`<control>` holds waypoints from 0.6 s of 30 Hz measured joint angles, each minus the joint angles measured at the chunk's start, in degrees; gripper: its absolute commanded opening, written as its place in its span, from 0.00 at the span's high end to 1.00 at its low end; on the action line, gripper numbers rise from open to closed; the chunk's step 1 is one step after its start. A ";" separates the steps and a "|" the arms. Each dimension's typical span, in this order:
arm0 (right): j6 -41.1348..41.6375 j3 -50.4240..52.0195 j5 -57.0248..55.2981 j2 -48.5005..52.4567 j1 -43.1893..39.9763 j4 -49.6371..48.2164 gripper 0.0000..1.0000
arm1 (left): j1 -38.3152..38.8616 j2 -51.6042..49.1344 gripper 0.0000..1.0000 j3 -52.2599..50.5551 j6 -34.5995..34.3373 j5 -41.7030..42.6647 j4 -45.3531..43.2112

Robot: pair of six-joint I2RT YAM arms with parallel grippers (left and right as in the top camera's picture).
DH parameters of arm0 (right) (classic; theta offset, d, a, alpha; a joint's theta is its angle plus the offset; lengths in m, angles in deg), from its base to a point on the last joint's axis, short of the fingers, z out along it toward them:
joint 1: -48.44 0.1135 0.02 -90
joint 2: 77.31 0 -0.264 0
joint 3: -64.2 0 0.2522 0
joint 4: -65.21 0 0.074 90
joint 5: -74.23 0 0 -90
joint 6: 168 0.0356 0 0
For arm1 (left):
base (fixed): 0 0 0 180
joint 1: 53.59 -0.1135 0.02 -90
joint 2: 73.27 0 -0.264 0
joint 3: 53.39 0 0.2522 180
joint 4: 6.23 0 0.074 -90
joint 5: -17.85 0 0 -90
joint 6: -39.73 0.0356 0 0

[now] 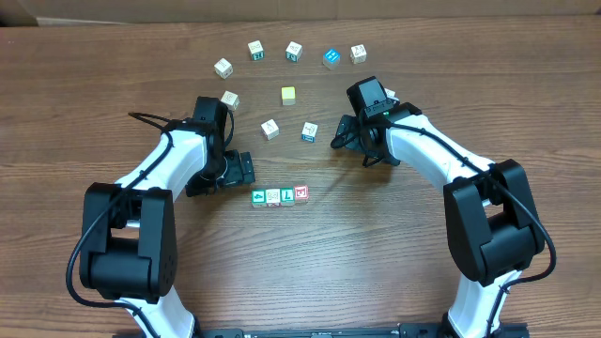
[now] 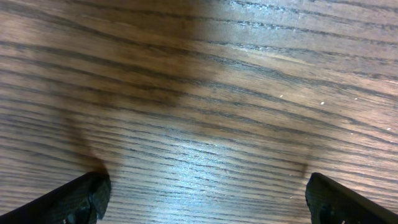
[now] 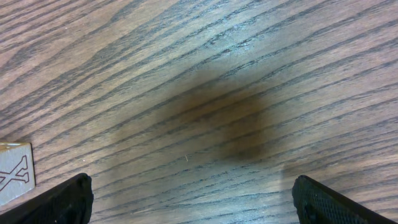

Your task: Form a horizontal line

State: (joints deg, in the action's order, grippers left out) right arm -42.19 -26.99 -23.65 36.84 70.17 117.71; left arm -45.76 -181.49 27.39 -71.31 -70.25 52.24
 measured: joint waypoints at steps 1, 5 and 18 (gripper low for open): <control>0.00 0.00 0.00 0.00 0.00 0.02 0.00 | 0.00 0.20 0.01 0.00 0.00 -0.04 0.02; 0.00 0.00 -0.02 0.00 0.00 0.00 0.00 | 0.04 3.43 0.00 0.00 0.02 -0.50 -0.02; 0.02 0.00 0.00 0.00 0.00 -0.09 0.00 | 0.04 30.40 0.00 0.00 6.29 -3.61 -10.01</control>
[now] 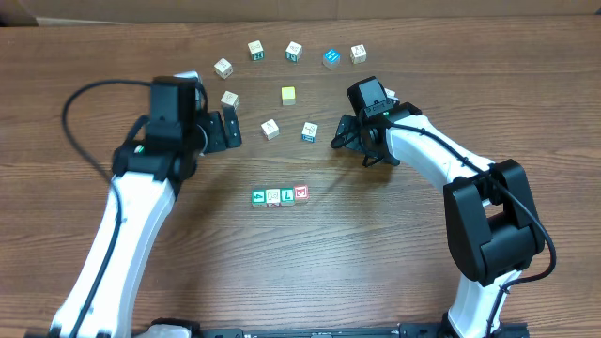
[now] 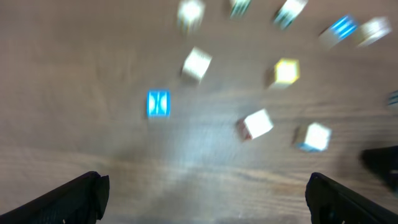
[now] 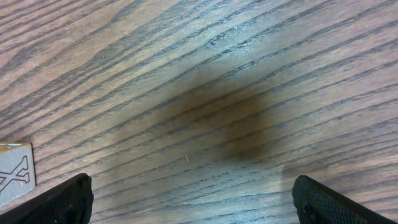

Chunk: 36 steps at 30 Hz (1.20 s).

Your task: Form a horizontal line

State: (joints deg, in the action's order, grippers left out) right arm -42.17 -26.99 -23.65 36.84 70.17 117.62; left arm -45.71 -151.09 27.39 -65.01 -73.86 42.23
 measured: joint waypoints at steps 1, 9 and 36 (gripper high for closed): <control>-0.02 0.00 0.02 0.00 0.00 0.02 0.00 | 0.00 1.36 0.01 -0.11 1.07 0.17 -1.01; -0.02 0.04 -0.02 0.00 0.00 -0.04 0.00 | 0.00 15.85 0.00 -17.11 10.45 2.58 -18.91; -0.02 0.09 0.02 0.00 0.00 0.00 0.00 | 0.00 40.72 0.00 -64.19 11.98 5.16 -51.04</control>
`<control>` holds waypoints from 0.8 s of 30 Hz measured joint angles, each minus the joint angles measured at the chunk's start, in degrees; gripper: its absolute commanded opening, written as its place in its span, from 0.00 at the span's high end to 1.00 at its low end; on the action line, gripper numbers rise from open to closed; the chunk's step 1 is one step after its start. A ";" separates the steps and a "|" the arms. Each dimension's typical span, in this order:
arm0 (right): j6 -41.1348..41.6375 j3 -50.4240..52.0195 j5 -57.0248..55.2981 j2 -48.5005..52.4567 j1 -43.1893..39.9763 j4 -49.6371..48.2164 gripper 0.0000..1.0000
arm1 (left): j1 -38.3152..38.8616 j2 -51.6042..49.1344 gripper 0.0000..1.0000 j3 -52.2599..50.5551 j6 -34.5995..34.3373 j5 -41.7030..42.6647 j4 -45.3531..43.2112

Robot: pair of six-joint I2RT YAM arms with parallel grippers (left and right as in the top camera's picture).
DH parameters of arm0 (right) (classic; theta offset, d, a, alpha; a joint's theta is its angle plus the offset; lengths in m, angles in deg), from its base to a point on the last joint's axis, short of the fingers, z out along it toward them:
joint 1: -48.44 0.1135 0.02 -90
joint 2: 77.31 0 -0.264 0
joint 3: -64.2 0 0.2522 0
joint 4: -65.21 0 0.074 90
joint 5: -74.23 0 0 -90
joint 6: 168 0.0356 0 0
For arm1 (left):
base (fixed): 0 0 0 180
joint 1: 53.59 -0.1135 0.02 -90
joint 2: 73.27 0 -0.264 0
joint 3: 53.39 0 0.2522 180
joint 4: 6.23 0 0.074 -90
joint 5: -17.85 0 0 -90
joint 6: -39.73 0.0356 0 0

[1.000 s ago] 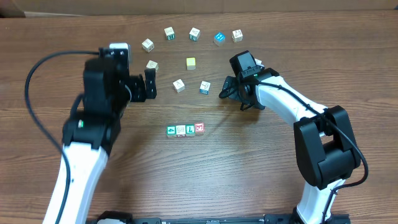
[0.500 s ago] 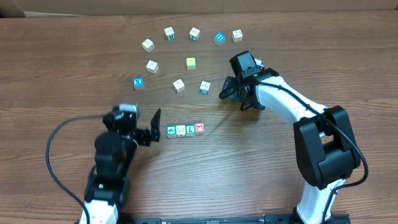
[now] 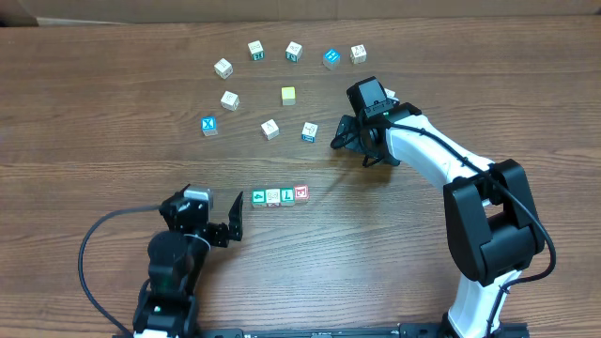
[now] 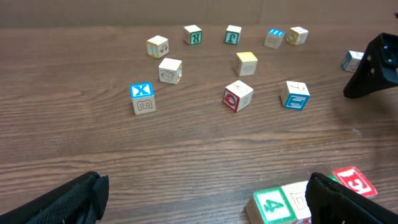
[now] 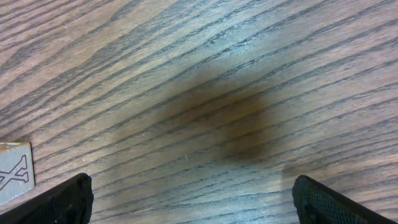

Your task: Form a horizontal line

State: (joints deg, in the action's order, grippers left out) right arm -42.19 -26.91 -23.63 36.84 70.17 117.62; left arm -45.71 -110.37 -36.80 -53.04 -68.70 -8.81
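Note:
A row of four touching blocks (image 3: pixel 279 195) lies mid-table; in the left wrist view its green "4" block (image 4: pixel 273 205) and red end block (image 4: pixel 352 180) show at the lower right. My left gripper (image 3: pixel 232 225) is open and holds nothing, just left of the row and low over the table (image 4: pixel 202 196). Farther back lie loose blocks, among them a blue X block (image 3: pixel 208 125) (image 4: pixel 143 98), a yellow one (image 3: pixel 288 95) and a blue-edged one (image 3: pixel 309 130). My right gripper (image 3: pixel 340 139) hangs open right of that last block, with bare wood under it (image 5: pixel 193 196).
Several more loose blocks form an arc at the back (image 3: pixel 293 51). A pale block with an X (image 5: pixel 13 171) sits at the left edge of the right wrist view. The right arm (image 3: pixel 441 164) stretches across the right side of the table.
My left arm was stretched to the back left with its gripper among the loose blocks; now it is drawn back to the front, gripper open beside the row's left end. The right arm is unchanged.
First my left gripper was open low over bare wood, left of the four-block row. Then it was over the loose blocks at the back left. Now it sits near the front edge, left of the row. The row and my right gripper stayed put throughout.

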 measured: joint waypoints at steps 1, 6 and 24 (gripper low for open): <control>0.02 0.00 0.00 0.00 0.00 -0.02 0.00 | 0.00 0.76 0.00 -0.48 -0.02 -0.02 0.00; -0.02 0.00 -0.02 0.00 0.00 0.00 0.00 | 0.00 7.78 0.01 -2.03 -0.02 0.00 4.17; 0.02 0.02 -0.02 0.00 0.00 -0.02 0.00 | 0.00 36.15 0.01 -2.32 0.04 -1.27 20.63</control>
